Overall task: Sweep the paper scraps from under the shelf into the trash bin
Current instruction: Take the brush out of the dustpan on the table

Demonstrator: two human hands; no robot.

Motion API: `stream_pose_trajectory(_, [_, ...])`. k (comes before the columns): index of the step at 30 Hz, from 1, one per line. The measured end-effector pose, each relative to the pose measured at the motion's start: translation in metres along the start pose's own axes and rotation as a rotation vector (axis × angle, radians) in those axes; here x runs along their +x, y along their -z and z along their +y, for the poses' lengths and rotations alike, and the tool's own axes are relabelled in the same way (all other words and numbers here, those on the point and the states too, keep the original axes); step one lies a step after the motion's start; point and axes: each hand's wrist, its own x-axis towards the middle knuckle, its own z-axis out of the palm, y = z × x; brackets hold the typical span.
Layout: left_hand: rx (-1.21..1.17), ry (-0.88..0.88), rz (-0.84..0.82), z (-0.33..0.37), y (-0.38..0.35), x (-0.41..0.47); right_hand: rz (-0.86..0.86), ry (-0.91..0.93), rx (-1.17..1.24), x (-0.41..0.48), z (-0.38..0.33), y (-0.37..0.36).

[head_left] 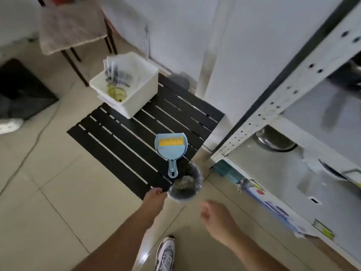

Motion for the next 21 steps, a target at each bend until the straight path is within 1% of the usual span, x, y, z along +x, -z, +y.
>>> stream_pose_trajectory(1, [-0.153,0.014,-0.045,0.004,-0.002,0.012,0.034,0.038,-0.002,0.025,-0.005,-0.004])
stream_pose_trajectory(3, [-0.287,0.066,-0.130,0.011,-0.009,0.033,0.101,0.133,-0.039,0.066,-0.020,-0.006])
stream_pose_trajectory(6, [-0.390,0.105,-0.107,0.016,-0.022,0.056,0.155,0.229,-0.038,0.119,-0.037,-0.010])
stream_pose_trajectory(9, [-0.549,0.142,-0.097,0.016,-0.030,0.069,0.142,0.321,-0.234,0.158,-0.045,-0.015])
stream_pose_trajectory(12, [-0.605,0.156,-0.102,0.015,-0.031,0.077,0.101,0.403,-0.406,0.183,-0.046,-0.022])
stream_pose_trajectory(16, [-0.583,0.141,-0.095,0.016,-0.031,0.077,0.167,0.464,-0.490,0.194,-0.049,-0.023])
stream_pose_trajectory(21, [-0.605,0.103,-0.071,0.021,-0.028,0.071,0.230,0.550,-0.750,0.197,-0.049,-0.029])
